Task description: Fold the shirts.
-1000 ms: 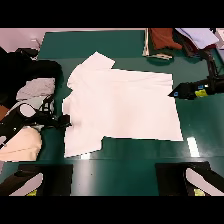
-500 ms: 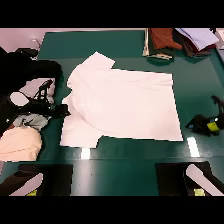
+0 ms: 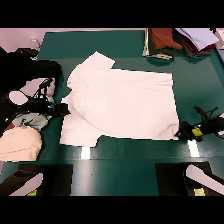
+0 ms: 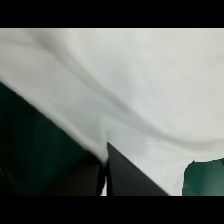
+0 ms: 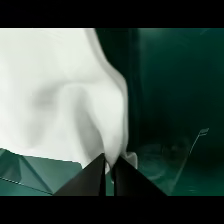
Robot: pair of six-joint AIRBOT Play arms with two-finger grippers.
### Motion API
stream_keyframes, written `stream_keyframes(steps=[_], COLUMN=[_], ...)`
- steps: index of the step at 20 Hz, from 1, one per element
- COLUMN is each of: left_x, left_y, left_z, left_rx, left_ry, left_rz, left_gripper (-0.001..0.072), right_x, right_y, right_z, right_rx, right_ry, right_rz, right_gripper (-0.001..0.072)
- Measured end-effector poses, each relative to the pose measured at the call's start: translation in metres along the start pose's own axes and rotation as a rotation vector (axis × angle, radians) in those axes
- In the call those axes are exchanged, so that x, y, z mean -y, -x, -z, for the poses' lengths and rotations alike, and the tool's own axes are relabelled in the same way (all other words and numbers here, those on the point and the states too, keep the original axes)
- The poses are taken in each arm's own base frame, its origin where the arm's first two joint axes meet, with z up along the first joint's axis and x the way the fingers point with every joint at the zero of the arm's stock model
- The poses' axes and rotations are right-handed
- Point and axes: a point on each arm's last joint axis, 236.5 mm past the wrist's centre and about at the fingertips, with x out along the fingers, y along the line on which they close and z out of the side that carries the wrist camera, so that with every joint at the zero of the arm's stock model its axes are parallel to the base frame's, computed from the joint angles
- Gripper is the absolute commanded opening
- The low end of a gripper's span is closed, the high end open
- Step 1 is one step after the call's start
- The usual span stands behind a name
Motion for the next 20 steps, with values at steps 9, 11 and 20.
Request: stream_keyframes(steps=[9, 11, 20], left_x=[0.072, 0.109, 0.249], left_y=[0.128, 0.198, 0.508], left_z=[-0.067, -0.087, -0.047], left_rx=[0.351, 0.529, 1.277], left_ry=[-0.191, -0.269, -0.550], left_rz=[0.046, 0.069, 0.186], left_gripper=[0.0022, 0.0022, 0.0021], right_x=[-0.115, -0.156, -0.267], right_y=[0.106, 0.173, 0.455], right_z=[-0.042, -0.044, 0.060], right_rx=[0.363, 0.563, 1.374], right_ry=[0.441, 0.552, 0.797], right_rz=[0.056, 0.063, 0.161], right_gripper=[0.0014, 0.0013, 0.0012])
